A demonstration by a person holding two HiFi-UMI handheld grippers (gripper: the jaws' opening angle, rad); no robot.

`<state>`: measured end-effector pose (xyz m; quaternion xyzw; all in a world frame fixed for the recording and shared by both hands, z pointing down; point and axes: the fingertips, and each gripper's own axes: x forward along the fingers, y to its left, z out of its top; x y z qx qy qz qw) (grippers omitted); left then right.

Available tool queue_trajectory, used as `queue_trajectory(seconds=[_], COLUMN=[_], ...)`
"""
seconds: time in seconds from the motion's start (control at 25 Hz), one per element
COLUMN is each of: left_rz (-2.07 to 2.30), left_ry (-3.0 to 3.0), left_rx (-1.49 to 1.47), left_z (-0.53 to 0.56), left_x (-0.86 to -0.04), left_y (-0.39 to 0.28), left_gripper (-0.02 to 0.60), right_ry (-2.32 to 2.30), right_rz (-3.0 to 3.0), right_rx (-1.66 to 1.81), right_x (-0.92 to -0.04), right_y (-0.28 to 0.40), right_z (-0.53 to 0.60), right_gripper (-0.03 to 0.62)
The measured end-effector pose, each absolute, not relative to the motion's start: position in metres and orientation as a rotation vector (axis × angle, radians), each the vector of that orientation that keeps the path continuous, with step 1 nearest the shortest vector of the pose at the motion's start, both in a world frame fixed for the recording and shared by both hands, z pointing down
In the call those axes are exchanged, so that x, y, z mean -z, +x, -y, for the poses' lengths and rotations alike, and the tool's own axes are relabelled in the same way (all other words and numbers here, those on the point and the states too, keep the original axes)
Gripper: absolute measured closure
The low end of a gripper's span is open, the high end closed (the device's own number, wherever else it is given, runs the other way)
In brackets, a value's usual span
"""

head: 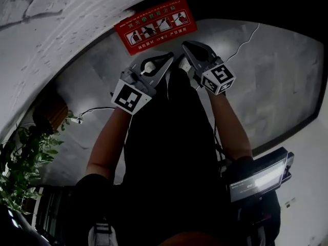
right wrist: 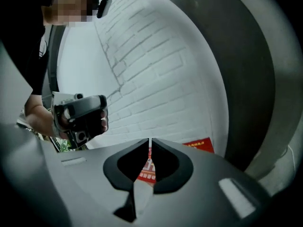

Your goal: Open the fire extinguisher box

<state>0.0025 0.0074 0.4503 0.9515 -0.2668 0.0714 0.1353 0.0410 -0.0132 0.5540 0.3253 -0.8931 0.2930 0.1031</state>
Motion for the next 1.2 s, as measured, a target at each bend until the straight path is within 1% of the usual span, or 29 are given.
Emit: queue_trajectory(seconds=[0.12,0.2,0.24,0.32,0.4,0.64,0.8,0.92,1.08,1.2], left_rz=[0.771,0.772,0.776,0.798,0.830,0.863,0.846,0.843,0.852,0.876], left_ry=[2.704,2.680,2.672,2.664,2.651,2.644,2.638,2.620,2.619,2.597], left_rx=[-0.255,-0.293,-0.314,-0.374,-0.436,-0.503,-0.531,-0.529,-0.557,-0.567], left_z=[-0.005,-0.005,-0.004,-0.005,-0.005,-0.011,-0.016,-0.017,-0.018,-0.016], left_x=[-0.495,-0.527,-0.543,-0.569,-0.589,-0.632,-0.641,-0.641,-0.660,-0.667], left_y=[0.015,0.021,0.023,0.022,0.018,0.012,0.015,0.016,0.014,0.011], left_gripper=[0.580,0.580,0.580,0.580,0.580,0.580,0.580,0.580,0.580,0.580], right_ry=[0.974,0.997,1.020,1.081,1.136,1.165,1.170,1.168,1.179,1.173], right_rz=[2.559,2.515,2.494,2.442,2.380,2.266,2.229,2.207,2.194,2.172], right_rx=[-1.004,-1.117,-1.181,-1.316,-1.422,-1.589,-1.751,-1.858,-1.933,-1.967], right_x=[-0.615,-0.655,-0.673,-0.705,-0.728,-0.776,-0.793,-0.803,-0.817,-0.822], right_y=[0.044,0.046,0.048,0.050,0.052,0.047,0.041,0.036,0.031,0.026], right_z=[0.010,0.009,0.009,0.009,0.009,0.005,0.000,0.000,0.007,0.010], right_gripper=[0.567,0.532,0.528,0.523,0.501,0.456,0.433,0.393,0.388,0.402])
